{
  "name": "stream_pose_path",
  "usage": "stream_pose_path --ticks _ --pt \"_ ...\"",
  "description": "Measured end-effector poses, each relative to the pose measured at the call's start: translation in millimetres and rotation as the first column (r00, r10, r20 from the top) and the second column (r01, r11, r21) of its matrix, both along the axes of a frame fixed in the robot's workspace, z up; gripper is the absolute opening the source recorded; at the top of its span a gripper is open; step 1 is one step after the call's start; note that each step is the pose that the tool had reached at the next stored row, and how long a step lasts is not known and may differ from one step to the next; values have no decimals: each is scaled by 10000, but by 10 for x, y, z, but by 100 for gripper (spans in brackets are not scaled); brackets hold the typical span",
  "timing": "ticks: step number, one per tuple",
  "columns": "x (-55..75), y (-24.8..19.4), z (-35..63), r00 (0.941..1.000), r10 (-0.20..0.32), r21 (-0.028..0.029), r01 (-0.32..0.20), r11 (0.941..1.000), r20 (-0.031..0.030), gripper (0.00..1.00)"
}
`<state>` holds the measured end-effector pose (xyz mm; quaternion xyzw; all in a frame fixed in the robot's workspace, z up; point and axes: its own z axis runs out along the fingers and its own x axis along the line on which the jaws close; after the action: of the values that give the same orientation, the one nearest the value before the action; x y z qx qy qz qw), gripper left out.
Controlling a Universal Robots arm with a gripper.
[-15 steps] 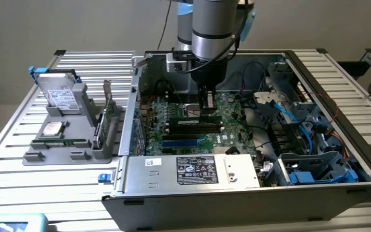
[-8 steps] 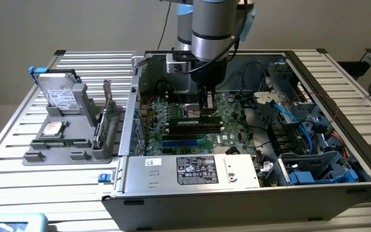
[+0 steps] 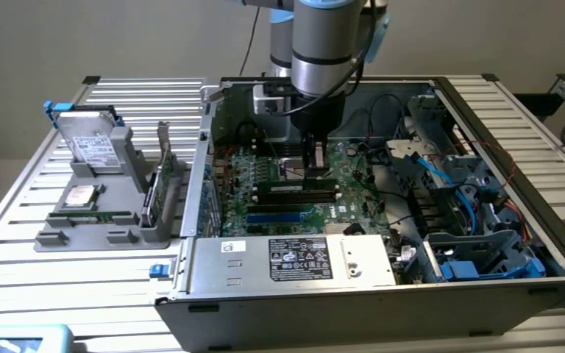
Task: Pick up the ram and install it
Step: 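Insert the ram into the slot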
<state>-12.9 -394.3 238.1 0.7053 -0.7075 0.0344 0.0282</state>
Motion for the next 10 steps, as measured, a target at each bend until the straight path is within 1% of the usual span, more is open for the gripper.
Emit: stream_pose_path --ticks 10 --pt "11 0 -45 10000 0 -3 0 10000 0 12"
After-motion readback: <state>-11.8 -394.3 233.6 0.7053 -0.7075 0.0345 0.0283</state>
